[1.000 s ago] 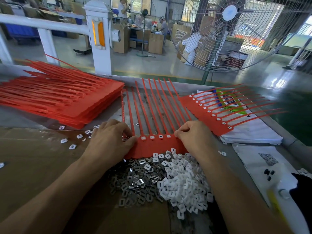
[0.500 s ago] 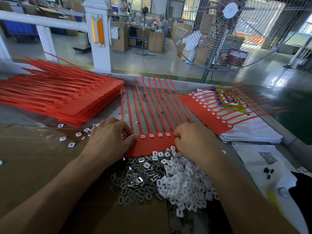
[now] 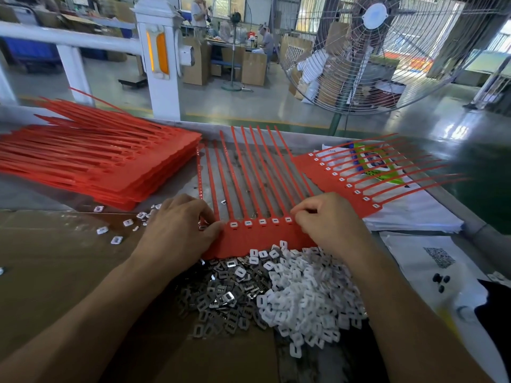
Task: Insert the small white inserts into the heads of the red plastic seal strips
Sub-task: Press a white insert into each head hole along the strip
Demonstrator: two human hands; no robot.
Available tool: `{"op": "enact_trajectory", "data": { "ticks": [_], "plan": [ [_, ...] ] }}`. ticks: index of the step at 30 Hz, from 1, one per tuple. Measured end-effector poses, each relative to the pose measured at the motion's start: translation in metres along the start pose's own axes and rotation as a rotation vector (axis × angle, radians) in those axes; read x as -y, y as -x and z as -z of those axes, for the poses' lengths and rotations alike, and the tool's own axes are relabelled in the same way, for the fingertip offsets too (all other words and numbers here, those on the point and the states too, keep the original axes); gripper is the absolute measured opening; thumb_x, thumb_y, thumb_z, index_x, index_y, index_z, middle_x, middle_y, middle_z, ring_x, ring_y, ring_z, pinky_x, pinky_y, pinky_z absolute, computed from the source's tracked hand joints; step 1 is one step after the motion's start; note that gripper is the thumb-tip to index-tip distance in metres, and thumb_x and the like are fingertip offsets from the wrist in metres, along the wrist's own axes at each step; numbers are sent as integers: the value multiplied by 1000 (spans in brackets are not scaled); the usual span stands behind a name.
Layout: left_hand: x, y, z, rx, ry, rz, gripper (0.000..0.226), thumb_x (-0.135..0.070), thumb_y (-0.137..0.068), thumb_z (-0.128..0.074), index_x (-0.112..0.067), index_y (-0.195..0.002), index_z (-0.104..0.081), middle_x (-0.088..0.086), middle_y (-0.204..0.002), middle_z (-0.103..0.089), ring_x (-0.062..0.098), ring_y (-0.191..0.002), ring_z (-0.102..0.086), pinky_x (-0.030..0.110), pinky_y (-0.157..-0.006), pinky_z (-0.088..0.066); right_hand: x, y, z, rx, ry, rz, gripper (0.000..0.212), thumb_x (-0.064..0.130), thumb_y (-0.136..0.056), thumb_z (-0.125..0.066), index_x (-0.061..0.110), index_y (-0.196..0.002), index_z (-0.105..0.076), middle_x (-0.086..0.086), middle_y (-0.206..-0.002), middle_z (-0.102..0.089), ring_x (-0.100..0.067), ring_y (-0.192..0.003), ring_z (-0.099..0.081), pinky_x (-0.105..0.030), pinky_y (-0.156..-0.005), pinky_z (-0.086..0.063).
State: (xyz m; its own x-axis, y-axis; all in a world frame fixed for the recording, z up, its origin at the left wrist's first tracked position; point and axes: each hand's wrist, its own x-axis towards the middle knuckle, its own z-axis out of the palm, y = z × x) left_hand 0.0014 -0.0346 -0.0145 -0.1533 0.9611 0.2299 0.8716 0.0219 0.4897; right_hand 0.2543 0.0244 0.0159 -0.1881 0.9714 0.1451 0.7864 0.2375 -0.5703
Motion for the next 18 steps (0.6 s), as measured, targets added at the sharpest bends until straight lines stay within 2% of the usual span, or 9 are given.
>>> {"op": "enact_trajectory", "data": {
  "ticks": [2,8,11,12,15,18],
  "plan": [
    [0,0,0,-1,0,-1,21,-57,-85,-65,-38,-91,-65,-12,-105,-54,15,-108,-50,47,-102,-43,1,0,1,-12,12,8,23,20,-93,-62,29,-91,-83,19,-76,-75,-5,-69,-71,-40,-75,-63],
    [0,0,0,1,-9,-4,22,-59,-85,-64,-38,-91,-66,-13,-105,-54,14,-108,-50,47,-102,-43,1,1,-2,139,119,40,24,23,-91,-61,29,-100,-82,15,-91,-78,-12,-81,-74,-42,-81,-63],
    [0,0,-1,-5,-10,-7,22,-59,-84,-64,-38,-90,-66,-13,-104,-53,14,-107,-51,47,-101,-44,-1,-2,-7,126,170,69,24,27,-93,-59,22,-97,-81,3,-92,-79,-20,-83,-74,-45,-79,-62],
    [0,0,-1,-7,-11,-7,22,-59,-84,-64,-38,-90,-66,-13,-103,-53,14,-107,-50,48,-101,-44,-2,-3,-8,116,159,77,23,31,-94,-59,24,-96,-81,5,-90,-79,-18,-81,-74,-45,-78,-62],
    [1,0,-1,-6,-4,-7,21,-58,-84,-65,-38,-89,-65,-14,-103,-53,14,-107,-50,47,-101,-44,-4,-2,-6,175,50,108,16,48,-92,-67,39,-97,-79,23,-88,-75,0,-81,-71,-39,-81,-61],
    [0,1,0,-6,1,-8,19,-58,-84,-65,-39,-88,-63,-13,-103,-53,14,-107,-50,46,-101,-44,-2,0,-1,287,-7,184,10,47,-89,-76,37,-90,-78,23,-86,-74,2,-80,-70,-38,-82,-59]
  ]
}}
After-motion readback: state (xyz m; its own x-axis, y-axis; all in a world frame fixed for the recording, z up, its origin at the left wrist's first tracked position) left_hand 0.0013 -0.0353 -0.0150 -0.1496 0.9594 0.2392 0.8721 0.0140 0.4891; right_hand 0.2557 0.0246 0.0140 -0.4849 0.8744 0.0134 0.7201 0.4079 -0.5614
